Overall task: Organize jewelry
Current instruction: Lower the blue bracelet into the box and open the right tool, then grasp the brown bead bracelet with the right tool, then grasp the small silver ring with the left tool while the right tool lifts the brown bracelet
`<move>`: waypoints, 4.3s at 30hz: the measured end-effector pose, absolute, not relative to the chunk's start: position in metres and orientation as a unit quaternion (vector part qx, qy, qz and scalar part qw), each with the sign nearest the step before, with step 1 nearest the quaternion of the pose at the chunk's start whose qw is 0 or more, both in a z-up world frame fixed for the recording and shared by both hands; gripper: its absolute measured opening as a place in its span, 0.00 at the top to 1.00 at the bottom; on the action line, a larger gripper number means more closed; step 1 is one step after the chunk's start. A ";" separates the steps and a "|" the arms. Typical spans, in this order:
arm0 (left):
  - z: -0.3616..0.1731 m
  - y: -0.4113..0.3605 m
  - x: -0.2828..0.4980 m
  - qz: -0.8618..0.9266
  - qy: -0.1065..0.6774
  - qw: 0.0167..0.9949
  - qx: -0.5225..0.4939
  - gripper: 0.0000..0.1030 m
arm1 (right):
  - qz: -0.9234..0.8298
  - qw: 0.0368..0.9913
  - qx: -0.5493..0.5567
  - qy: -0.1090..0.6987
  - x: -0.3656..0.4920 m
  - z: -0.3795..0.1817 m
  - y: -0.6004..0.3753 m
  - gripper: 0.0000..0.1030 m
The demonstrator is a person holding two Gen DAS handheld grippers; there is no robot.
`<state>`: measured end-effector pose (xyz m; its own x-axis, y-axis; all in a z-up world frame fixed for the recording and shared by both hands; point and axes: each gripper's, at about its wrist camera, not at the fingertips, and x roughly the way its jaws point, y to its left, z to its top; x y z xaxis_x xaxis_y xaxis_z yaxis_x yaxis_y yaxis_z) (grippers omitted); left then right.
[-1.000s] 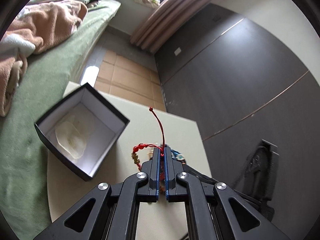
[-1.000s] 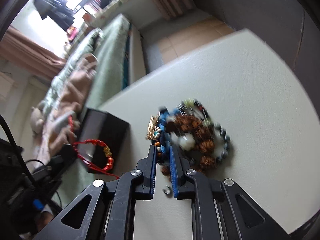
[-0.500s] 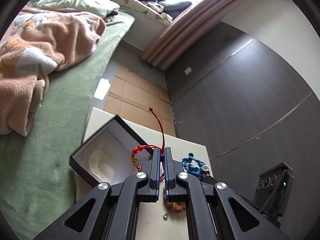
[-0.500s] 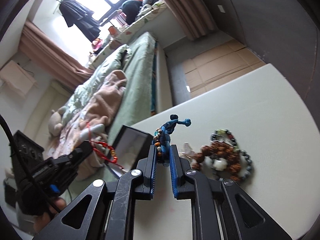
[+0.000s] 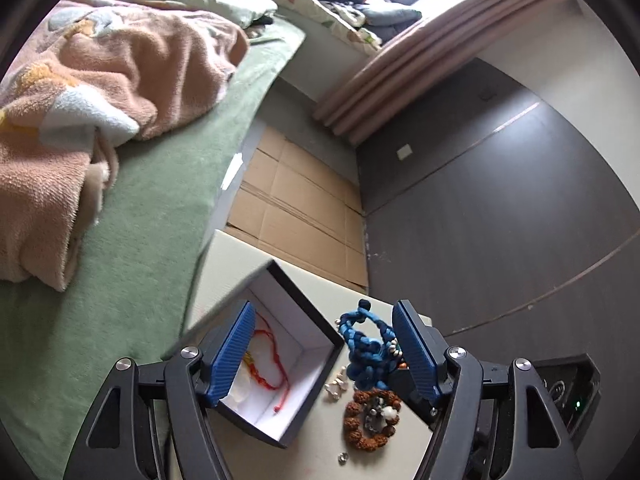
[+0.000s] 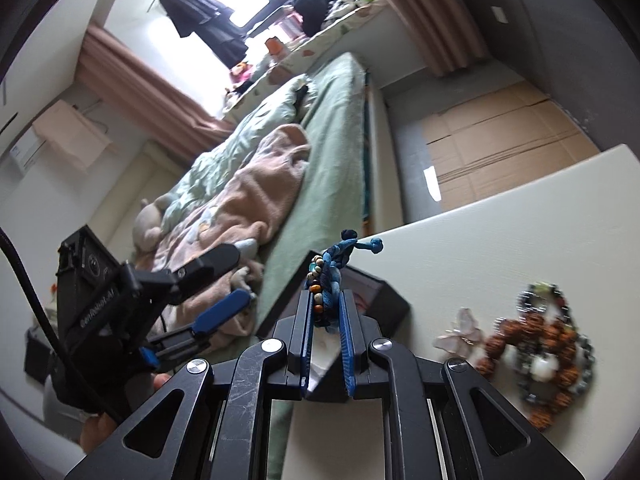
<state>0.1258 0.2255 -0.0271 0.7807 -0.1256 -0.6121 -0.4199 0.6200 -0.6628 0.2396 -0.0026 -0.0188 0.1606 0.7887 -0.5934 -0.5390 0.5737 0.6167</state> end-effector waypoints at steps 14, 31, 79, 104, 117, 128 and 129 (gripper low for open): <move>-0.039 0.247 0.131 0.111 0.335 0.824 -0.444 0.30 | 0.417 0.732 0.127 0.524 0.255 -0.041 0.016 0.47; -0.032 0.178 0.132 0.089 0.362 0.854 -0.363 0.30 | 0.313 0.779 0.162 0.518 0.271 -0.027 -0.081 0.43; -0.060 0.069 0.123 0.036 0.444 0.863 -0.237 0.54 | 0.306 0.776 0.155 0.530 0.251 -0.031 -0.152 0.81; -0.118 -0.003 0.142 0.054 0.506 0.857 -0.079 0.62 | 0.266 0.790 0.188 0.520 0.258 -0.016 -0.203 0.80; -0.119 -0.017 0.146 0.067 0.496 0.864 -0.045 0.87 | 0.264 0.787 0.188 0.525 0.261 -0.019 -0.204 0.80; -0.071 0.021 0.142 0.063 0.439 0.888 -0.118 0.87 | 0.291 0.788 0.196 0.506 0.261 -0.011 -0.186 0.80; -0.067 0.026 0.142 0.065 0.434 0.890 -0.124 0.87 | 0.297 0.787 0.198 0.503 0.261 -0.010 -0.183 0.80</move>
<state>0.1416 0.0263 -0.0672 0.6144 0.0090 -0.7889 -0.2236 0.9609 -0.1632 0.2613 -0.1827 -0.0104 0.3188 0.6664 -0.6740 -0.2676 0.7455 0.6105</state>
